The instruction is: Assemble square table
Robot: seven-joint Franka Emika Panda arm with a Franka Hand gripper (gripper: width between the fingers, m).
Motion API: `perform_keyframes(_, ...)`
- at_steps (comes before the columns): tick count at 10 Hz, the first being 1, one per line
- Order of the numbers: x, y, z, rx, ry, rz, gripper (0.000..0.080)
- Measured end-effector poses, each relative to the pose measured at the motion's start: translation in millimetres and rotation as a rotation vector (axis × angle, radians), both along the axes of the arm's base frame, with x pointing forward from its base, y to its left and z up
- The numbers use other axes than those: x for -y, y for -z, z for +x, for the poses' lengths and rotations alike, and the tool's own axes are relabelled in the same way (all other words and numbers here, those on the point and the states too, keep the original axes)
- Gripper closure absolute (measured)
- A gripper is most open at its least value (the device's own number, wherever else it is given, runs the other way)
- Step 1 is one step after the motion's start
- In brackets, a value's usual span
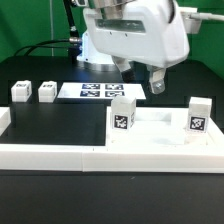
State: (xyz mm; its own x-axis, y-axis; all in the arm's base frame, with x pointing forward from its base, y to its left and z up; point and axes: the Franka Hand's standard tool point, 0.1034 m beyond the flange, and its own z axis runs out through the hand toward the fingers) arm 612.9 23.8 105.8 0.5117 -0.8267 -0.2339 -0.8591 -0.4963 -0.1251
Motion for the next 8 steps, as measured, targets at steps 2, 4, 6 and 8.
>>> perform_keyframes(2, 0.3, 0.5, -0.2, 0.028, -0.106, 0.001, 0.0151)
perform_keyframes(4, 4.2, 4.3, -11.3, 0.066, -0.337, -0.016, 0.0151)
perform_keyframes(6, 22.5, 7.2, -21.8, 0.134, -0.58, -0.026, 0.0151)
perform_keyframes(8, 37.5, 31.0, -20.8, 0.208, -0.83, -0.076, 0.0151)
